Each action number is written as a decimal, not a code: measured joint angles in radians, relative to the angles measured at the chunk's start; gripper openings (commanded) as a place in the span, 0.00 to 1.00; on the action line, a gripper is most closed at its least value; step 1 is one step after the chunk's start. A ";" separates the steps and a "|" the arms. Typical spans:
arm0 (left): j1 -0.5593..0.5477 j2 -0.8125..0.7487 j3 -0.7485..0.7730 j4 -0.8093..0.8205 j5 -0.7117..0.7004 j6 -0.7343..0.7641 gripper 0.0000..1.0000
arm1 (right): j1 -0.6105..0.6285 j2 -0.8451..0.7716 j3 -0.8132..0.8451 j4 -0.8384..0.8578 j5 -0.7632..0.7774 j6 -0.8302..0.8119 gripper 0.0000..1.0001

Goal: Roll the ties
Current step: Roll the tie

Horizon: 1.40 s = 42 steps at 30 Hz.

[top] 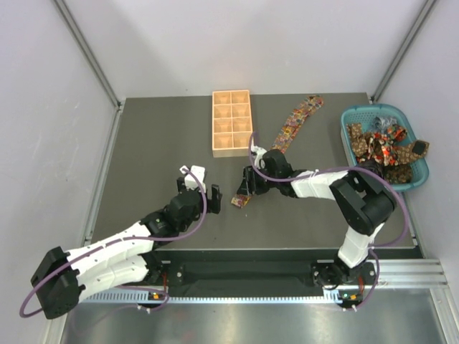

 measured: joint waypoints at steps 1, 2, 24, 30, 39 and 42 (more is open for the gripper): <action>0.000 0.003 0.000 0.000 -0.002 0.000 0.88 | 0.003 0.006 0.000 -0.006 0.000 0.002 0.48; 0.000 0.003 0.000 -0.001 -0.006 0.000 0.88 | 0.007 0.010 0.000 -0.010 -0.002 0.006 0.47; -0.001 -0.039 0.000 -0.013 -0.133 -0.019 0.89 | 0.054 0.003 -0.032 0.196 -0.372 0.063 0.55; -0.001 -0.052 0.000 -0.019 -0.133 -0.025 0.89 | 0.061 -0.071 -0.032 0.058 -0.220 -0.053 0.51; -0.001 -0.058 0.000 -0.026 -0.132 -0.027 0.89 | 0.135 -0.145 -0.050 -0.024 -0.027 -0.143 0.51; -0.001 -0.058 0.000 -0.029 -0.132 -0.027 0.89 | 0.159 -0.123 -0.045 -0.053 0.024 -0.153 0.48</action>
